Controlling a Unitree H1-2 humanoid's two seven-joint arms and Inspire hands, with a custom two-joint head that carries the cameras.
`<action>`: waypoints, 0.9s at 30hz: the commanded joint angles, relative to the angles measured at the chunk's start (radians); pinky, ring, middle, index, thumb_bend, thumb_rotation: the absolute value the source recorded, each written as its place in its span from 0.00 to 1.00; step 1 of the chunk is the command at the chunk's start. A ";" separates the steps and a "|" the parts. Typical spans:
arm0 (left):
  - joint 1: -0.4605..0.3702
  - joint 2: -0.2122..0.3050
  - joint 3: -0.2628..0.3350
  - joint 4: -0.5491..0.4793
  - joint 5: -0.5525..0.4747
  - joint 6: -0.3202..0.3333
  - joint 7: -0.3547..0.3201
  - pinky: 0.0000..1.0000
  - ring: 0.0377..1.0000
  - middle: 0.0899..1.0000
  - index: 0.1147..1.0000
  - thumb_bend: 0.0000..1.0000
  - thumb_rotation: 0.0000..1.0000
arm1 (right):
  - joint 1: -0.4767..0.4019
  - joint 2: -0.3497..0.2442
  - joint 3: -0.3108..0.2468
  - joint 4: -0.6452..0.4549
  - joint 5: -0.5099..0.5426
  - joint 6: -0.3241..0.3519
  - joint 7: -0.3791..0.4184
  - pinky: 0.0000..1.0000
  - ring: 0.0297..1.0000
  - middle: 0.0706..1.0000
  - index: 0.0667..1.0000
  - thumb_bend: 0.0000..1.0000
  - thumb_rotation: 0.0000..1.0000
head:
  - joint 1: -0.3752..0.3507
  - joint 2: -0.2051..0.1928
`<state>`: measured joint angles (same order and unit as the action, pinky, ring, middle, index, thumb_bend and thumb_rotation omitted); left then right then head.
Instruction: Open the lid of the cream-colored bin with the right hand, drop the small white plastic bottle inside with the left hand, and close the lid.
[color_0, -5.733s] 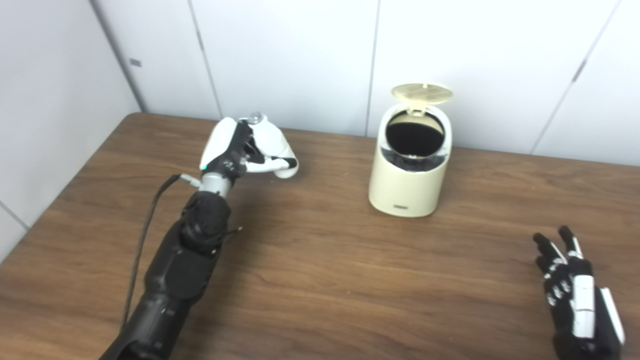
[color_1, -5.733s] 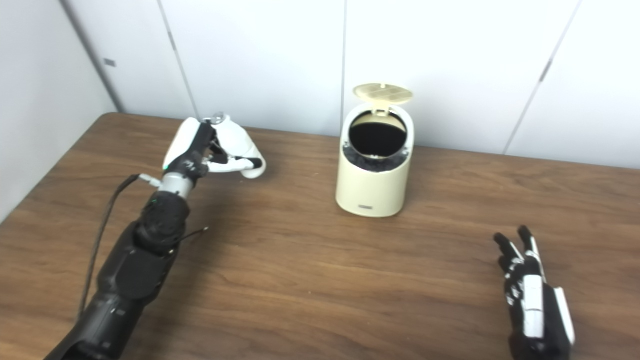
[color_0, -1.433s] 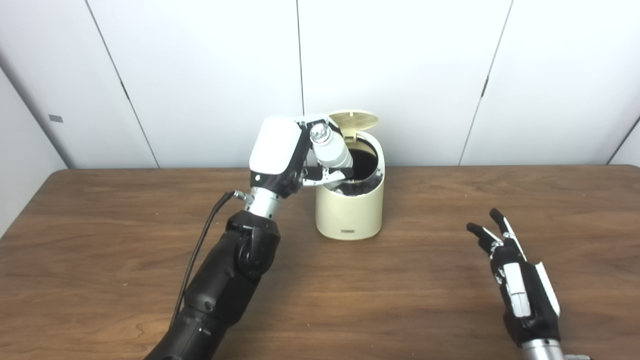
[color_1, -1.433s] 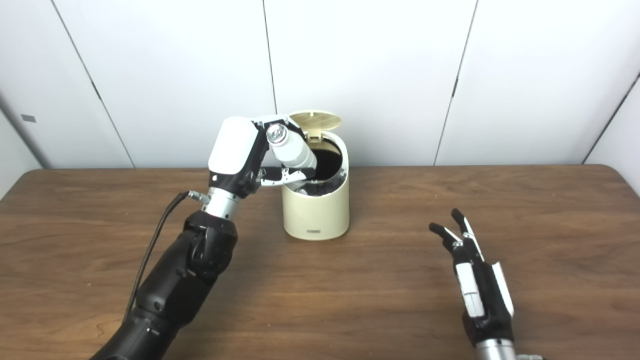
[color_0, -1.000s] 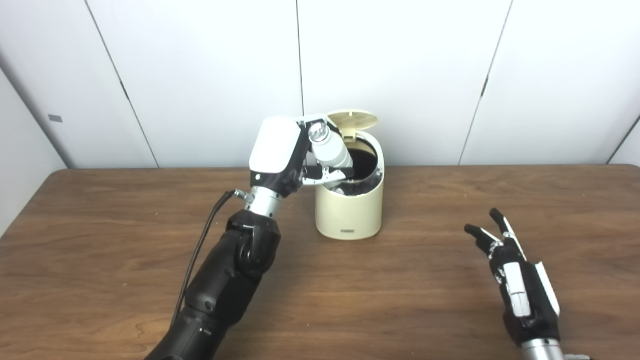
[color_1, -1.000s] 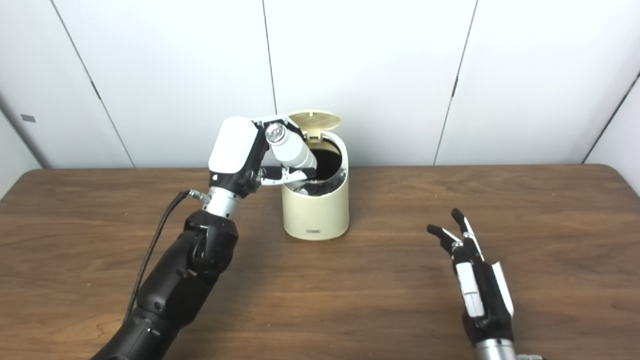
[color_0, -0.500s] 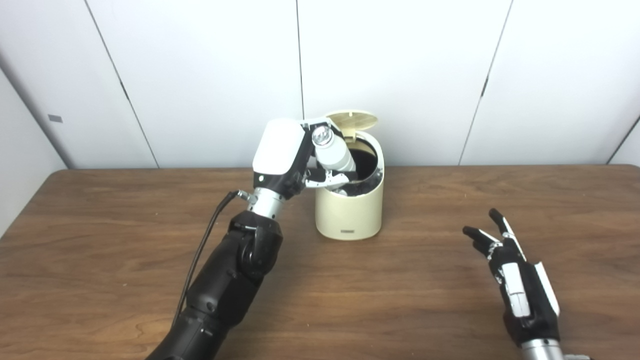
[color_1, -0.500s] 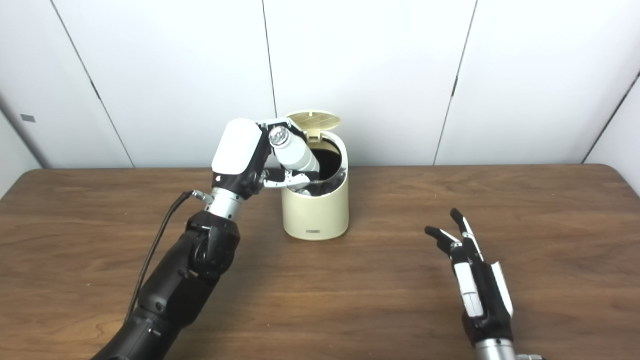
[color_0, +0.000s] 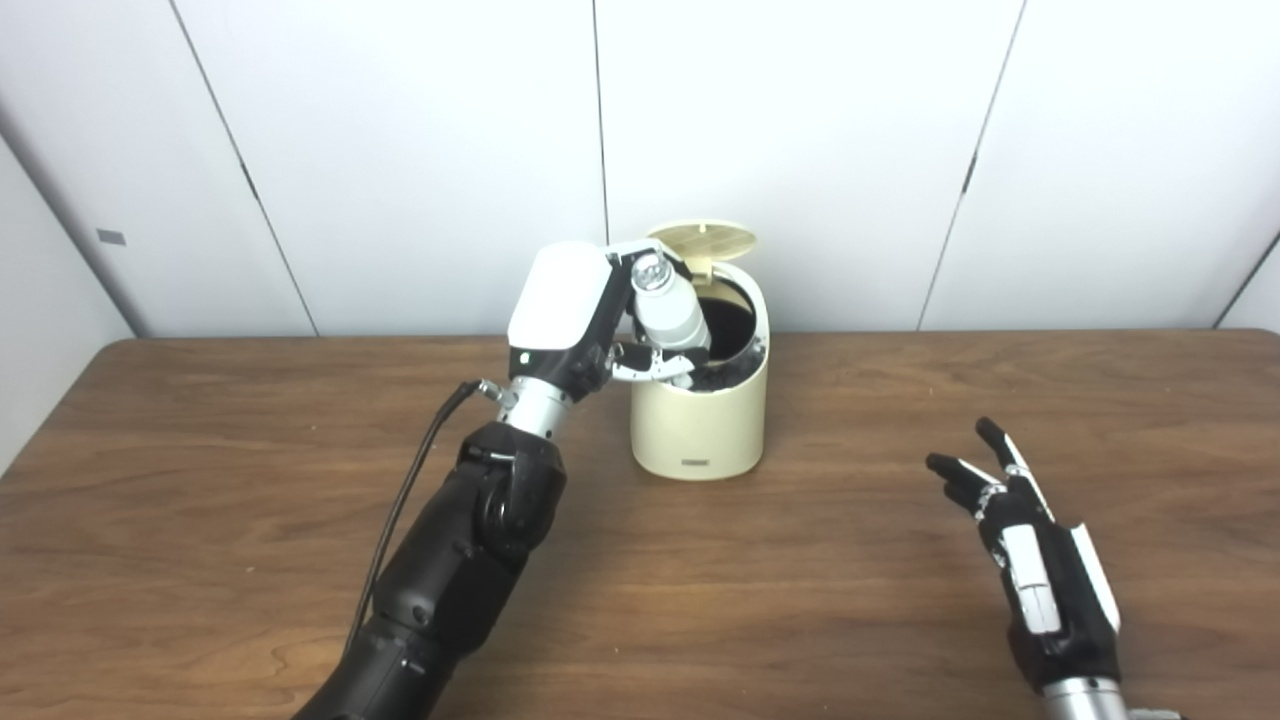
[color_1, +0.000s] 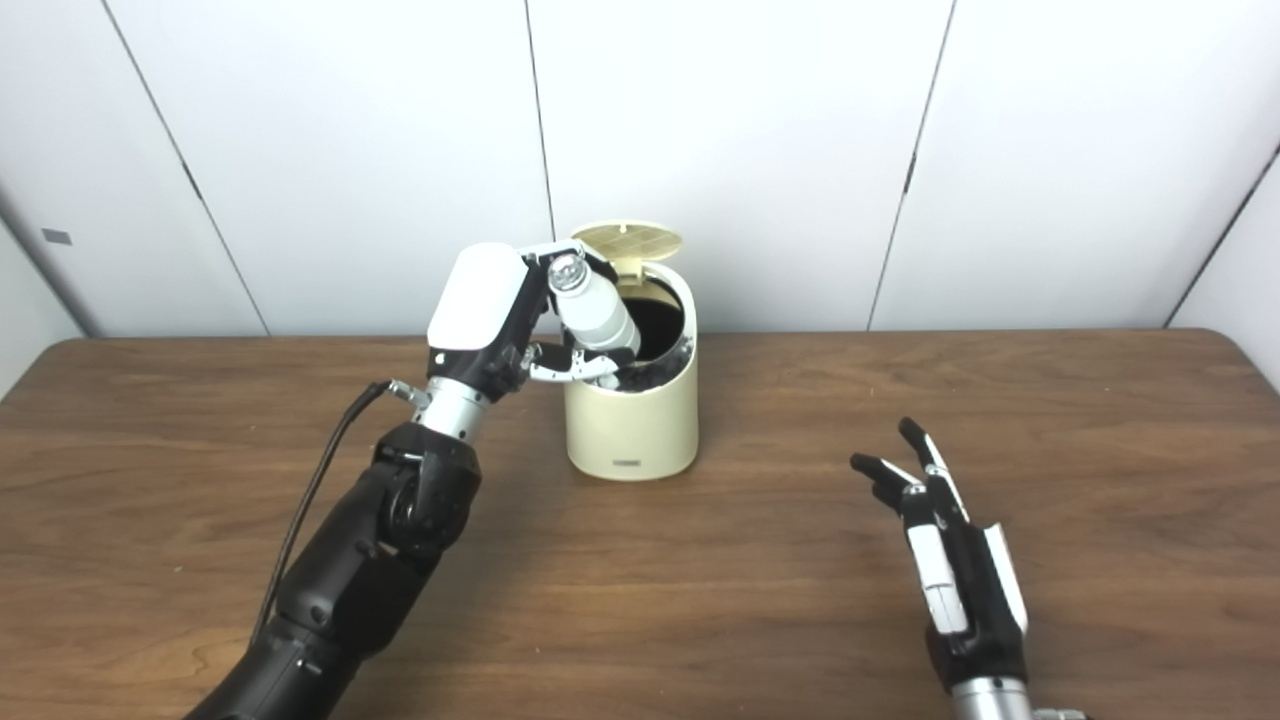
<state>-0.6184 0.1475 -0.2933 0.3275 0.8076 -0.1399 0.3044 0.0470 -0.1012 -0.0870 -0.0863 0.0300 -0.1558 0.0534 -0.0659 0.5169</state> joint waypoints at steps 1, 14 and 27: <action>-0.043 0.010 -0.001 -0.012 0.002 0.000 0.000 0.38 0.40 0.52 0.54 1.00 0.09 | 0.032 0.017 0.012 0.060 -0.002 -0.021 -0.007 0.87 0.85 0.76 0.93 0.62 0.93 | -0.001 0.001; -0.038 0.013 -0.001 -0.022 0.003 0.008 -0.001 0.37 0.38 0.51 0.54 1.00 0.11 | 0.036 0.017 0.013 0.052 -0.003 -0.011 -0.007 0.87 0.84 0.76 0.92 0.61 0.93 | 0.002 0.003; -0.013 0.011 0.012 -0.068 -0.017 -0.019 0.020 0.31 0.33 0.44 0.50 1.00 0.08 | 0.039 0.013 0.012 0.047 0.002 -0.005 -0.002 0.88 0.85 0.76 0.92 0.62 0.94 | 0.006 0.005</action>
<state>-0.6053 0.1490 -0.2918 0.3007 0.8012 -0.1385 0.3036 0.0482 -0.1017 -0.0862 -0.0888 0.0245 -0.1534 0.0522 -0.0583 0.5216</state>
